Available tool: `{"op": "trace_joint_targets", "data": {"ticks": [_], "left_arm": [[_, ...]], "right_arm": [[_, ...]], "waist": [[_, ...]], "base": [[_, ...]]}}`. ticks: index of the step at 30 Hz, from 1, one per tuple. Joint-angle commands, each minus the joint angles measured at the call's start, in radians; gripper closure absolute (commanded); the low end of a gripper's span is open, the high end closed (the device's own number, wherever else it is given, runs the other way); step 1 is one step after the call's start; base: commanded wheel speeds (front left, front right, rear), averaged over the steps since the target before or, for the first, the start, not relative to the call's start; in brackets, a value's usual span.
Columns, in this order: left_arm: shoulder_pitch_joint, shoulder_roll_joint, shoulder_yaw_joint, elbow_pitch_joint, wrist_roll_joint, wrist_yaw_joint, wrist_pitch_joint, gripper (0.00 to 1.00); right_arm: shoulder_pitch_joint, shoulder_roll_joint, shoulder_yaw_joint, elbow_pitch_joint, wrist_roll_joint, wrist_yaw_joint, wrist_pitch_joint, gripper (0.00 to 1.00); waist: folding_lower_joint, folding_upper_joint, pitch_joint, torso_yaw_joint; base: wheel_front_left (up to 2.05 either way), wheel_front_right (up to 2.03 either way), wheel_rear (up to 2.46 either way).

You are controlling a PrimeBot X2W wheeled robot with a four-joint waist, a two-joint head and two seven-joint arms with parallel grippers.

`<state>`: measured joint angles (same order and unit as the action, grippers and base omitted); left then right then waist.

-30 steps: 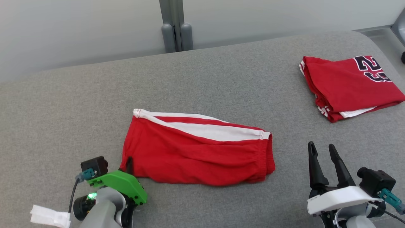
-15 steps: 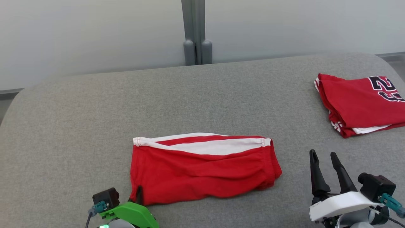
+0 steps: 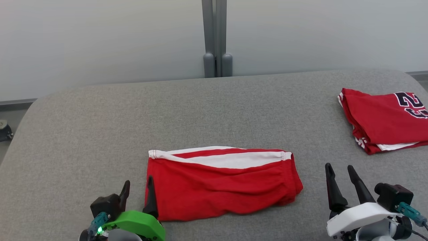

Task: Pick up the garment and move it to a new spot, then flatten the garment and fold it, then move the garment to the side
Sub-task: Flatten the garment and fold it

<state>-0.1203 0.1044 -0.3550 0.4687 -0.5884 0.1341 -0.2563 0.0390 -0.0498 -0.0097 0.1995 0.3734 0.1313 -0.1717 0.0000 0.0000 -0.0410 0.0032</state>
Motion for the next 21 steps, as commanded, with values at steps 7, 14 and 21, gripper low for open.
{"op": "trace_joint_targets", "data": {"ticks": [7, 14, 21], "left_arm": [[0.065, 0.03, 0.002, -0.12, 0.054, 0.032, -0.009, 0.0], [0.086, 0.022, -0.01, -0.166, 0.068, 0.048, -0.008, 0.0], [0.07, 0.019, -0.015, -0.177, 0.079, 0.055, -0.009, 0.0]], "right_arm": [[-0.061, -0.002, 0.028, 0.022, -0.066, -0.001, 0.175, 0.0], [-0.171, -0.03, 0.066, 0.104, -0.137, -0.002, 0.389, 0.0], [-0.262, -0.069, 0.052, 0.258, -0.151, -0.001, 0.53, 0.0]], "waist": [[0.0, 0.0, -0.015, 0.034], [0.0, 0.0, -0.007, 0.084], [0.0, 0.0, 0.004, 0.151]], "base": [[0.0, 0.0, 0.0], [0.0, 0.0, 0.0], [0.0, 0.0, 0.0]]}}
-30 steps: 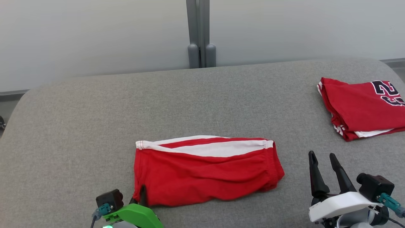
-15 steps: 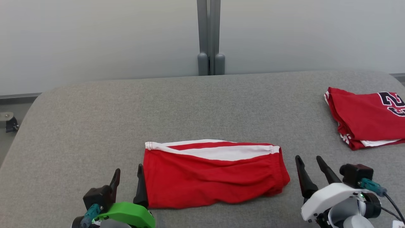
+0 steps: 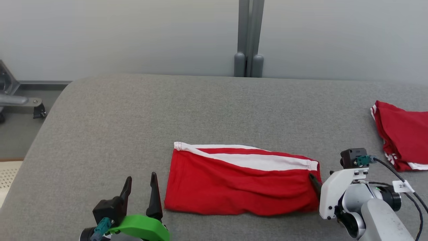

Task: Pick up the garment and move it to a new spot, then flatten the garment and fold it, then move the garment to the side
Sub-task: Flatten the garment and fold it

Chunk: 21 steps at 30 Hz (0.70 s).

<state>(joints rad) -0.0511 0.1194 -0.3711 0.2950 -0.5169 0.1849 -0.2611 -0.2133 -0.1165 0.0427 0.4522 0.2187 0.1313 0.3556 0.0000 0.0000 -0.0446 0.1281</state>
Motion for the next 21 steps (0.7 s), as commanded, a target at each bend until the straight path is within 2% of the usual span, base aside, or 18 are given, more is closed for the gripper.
{"op": "trace_joint_targets", "data": {"ticks": [1, 13, 14, 15, 16, 17, 18, 19, 21], "left_arm": [[-0.002, 0.004, 0.003, -0.004, 0.009, 0.006, -0.004, 0.0], [-0.027, 0.022, -0.003, -0.023, 0.025, 0.016, 0.004, 0.0], [-0.027, 0.023, -0.004, -0.025, 0.026, 0.018, 0.007, 0.0], [-0.028, 0.024, -0.004, -0.027, 0.027, 0.019, 0.008, 0.0], [-0.027, 0.026, -0.004, -0.028, 0.027, 0.019, 0.009, 0.0], [-0.027, 0.028, -0.003, -0.031, 0.026, 0.02, 0.009, 0.0], [-0.027, 0.029, -0.003, -0.033, 0.027, 0.021, 0.01, 0.0], [-0.027, 0.031, -0.004, -0.034, 0.027, 0.023, 0.011, 0.0], [-0.025, 0.034, -0.003, -0.039, 0.026, 0.027, 0.011, 0.0]], "right_arm": [[-0.019, -0.008, -0.003, 0.025, 0.007, -0.001, 0.014, 0.0], [-0.103, -0.041, 0.01, 0.248, 0.113, -0.001, 0.102, 0.0], [-0.107, -0.044, 0.02, 0.259, 0.13, -0.001, 0.107, 0.09], [-0.11, -0.047, 0.03, 0.27, 0.145, -0.001, 0.113, 0.37], [-0.113, -0.049, 0.036, 0.277, 0.159, -0.001, 0.113, 0.58], [-0.116, -0.051, 0.043, 0.284, 0.176, -0.001, 0.112, 0.69], [-0.119, -0.054, 0.049, 0.289, 0.19, -0.001, 0.111, 0.87], [-0.123, -0.059, 0.055, 0.294, 0.202, -0.001, 0.11, 1.0], [-0.135, -0.075, 0.071, 0.3, 0.234, -0.002, 0.113, 1.0]], "waist": [[0.0, 0.0, 0.009, 0.034], [0.0, 0.0, 0.03, 0.111], [0.0, 0.0, 0.031, 0.113], [0.0, 0.0, 0.033, 0.114], [0.0, 0.0, 0.033, 0.113], [0.0, 0.0, 0.034, 0.111], [0.0, 0.0, 0.035, 0.109], [0.0, 0.0, 0.035, 0.105], [0.0, 0.0, 0.035, 0.09]], "base": [[0.0, 0.0, 0.0], [0.0, 0.0, 0.0], [0.0, 0.0, 0.0], [0.0, 0.0, 0.0], [0.0, 0.0, 0.0], [0.0, 0.0, 0.0], [0.0, 0.0, 0.0], [0.0, 0.0, 0.0], [0.0, 0.0, 0.0]]}}
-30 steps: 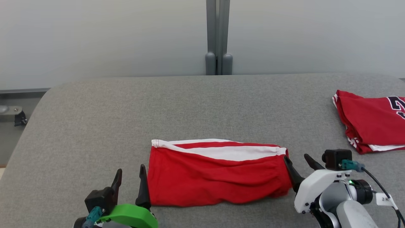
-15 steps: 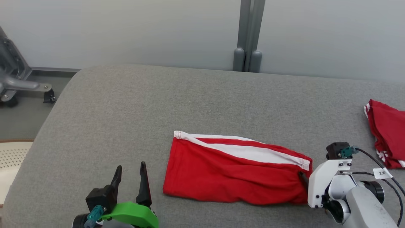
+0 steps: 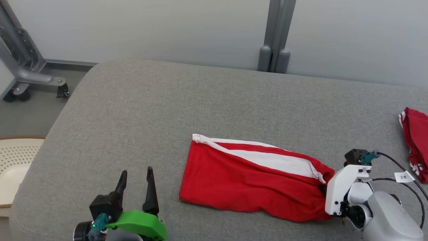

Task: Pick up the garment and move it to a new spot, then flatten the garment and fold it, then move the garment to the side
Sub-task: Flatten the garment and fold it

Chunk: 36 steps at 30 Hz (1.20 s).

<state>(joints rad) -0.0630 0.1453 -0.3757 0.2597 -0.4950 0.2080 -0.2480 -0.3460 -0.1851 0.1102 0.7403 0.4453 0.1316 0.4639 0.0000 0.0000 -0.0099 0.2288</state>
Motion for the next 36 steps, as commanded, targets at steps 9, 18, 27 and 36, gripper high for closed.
{"op": "trace_joint_targets", "data": {"ticks": [9, 18, 27, 36], "left_arm": [[-0.012, 0.013, -0.008, -0.019, 0.005, 0.011, 0.008, 0.0], [-0.018, 0.007, -0.021, -0.016, 0.002, 0.011, 0.011, 0.0], [-0.031, 0.003, -0.034, -0.009, -0.001, 0.003, 0.012, 0.0], [-0.044, -0.006, -0.044, -0.004, -0.004, -0.003, 0.009, 0.0]], "right_arm": [[-0.025, -0.142, 0.055, -0.034, 0.118, -0.002, 0.016, 1.0], [0.016, -0.183, 0.084, -0.201, 0.318, -0.002, 0.077, 1.0], [0.052, -0.096, 0.126, -0.402, 0.472, -0.001, 0.134, 1.0], [-0.016, 0.032, 0.136, -0.309, 0.453, -0.001, 0.093, 1.0]], "waist": [[0.0, 0.0, 0.003, -0.087], [0.0, 0.0, 0.005, -0.133], [0.0, 0.0, 0.003, -0.092], [0.0, 0.0, 0.011, 0.014]], "base": [[0.0, 0.0, 0.0], [0.0, 0.0, 0.0], [0.0, 0.0, 0.0], [0.0, 0.0, 0.0]]}}
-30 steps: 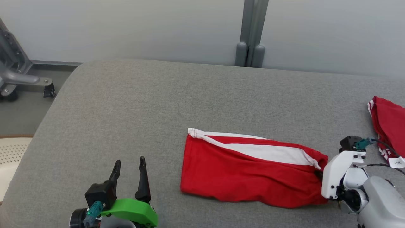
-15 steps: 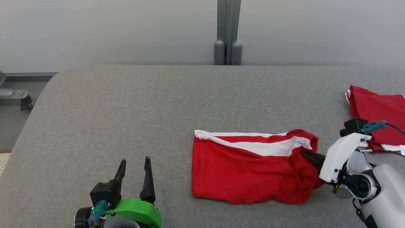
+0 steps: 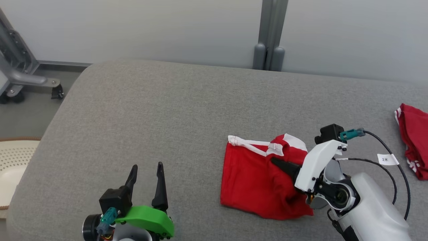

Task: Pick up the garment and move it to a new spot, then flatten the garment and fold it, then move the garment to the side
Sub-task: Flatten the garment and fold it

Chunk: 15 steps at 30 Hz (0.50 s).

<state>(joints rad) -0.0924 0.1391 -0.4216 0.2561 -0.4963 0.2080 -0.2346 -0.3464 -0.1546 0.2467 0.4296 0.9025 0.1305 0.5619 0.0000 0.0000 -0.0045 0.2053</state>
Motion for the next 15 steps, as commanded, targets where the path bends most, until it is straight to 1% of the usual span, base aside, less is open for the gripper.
{"op": "trace_joint_targets", "data": {"ticks": [1, 8, 9, 10, 11, 12, 13, 15], "left_arm": [[-0.016, -0.002, 0.0, 0.002, -0.003, -0.003, -0.005, 0.0], [-0.025, -0.012, -0.009, 0.017, -0.007, -0.01, -0.011, 0.0], [-0.025, -0.014, -0.009, 0.019, -0.008, -0.01, -0.012, 0.0], [-0.025, -0.015, -0.01, 0.021, -0.008, -0.011, -0.012, 0.0], [-0.026, -0.016, -0.01, 0.022, -0.008, -0.011, -0.014, 0.0], [-0.026, -0.016, -0.011, 0.024, -0.008, -0.012, -0.014, 0.0], [-0.027, -0.017, -0.011, 0.025, -0.009, -0.013, -0.016, 0.0], [-0.028, -0.018, -0.012, 0.027, -0.009, -0.012, -0.017, 0.0]], "right_arm": [[-0.023, 0.013, -0.003, 0.022, -0.011, 0.0, -0.015, 1.0], [-0.09, 0.058, -0.002, 0.159, -0.045, 0.0, -0.056, 1.0], [-0.1, 0.064, -0.002, 0.181, -0.049, 0.0, -0.064, 0.97], [-0.108, 0.068, -0.002, 0.197, -0.053, 0.0, -0.071, 0.67], [-0.118, 0.073, -0.004, 0.22, -0.053, 0.0, -0.077, 0.51], [-0.126, 0.077, -0.003, 0.237, -0.054, 0.0, -0.082, 0.22], [-0.138, 0.081, -0.001, 0.256, -0.056, 0.0, -0.09, 0.0], [-0.156, 0.087, 0.0, 0.288, -0.058, 0.0, -0.11, 0.0]], "waist": [[0.0, 0.0, 0.008, 0.05], [0.0, 0.0, 0.014, 0.106], [0.0, 0.0, 0.014, 0.111], [0.0, 0.0, 0.015, 0.115], [0.0, 0.0, 0.015, 0.118], [0.0, 0.0, 0.015, 0.12], [0.0, 0.0, 0.016, 0.123], [0.0, 0.0, 0.017, 0.125]], "base": [[0.0, 0.0, 0.0], [0.0, 0.0, 0.0], [0.0, 0.0, 0.0], [0.0, 0.0, 0.0], [0.0, 0.0, 0.0], [0.0, 0.0, 0.0], [0.0, 0.0, 0.0], [0.0, 0.0, 0.0]]}}
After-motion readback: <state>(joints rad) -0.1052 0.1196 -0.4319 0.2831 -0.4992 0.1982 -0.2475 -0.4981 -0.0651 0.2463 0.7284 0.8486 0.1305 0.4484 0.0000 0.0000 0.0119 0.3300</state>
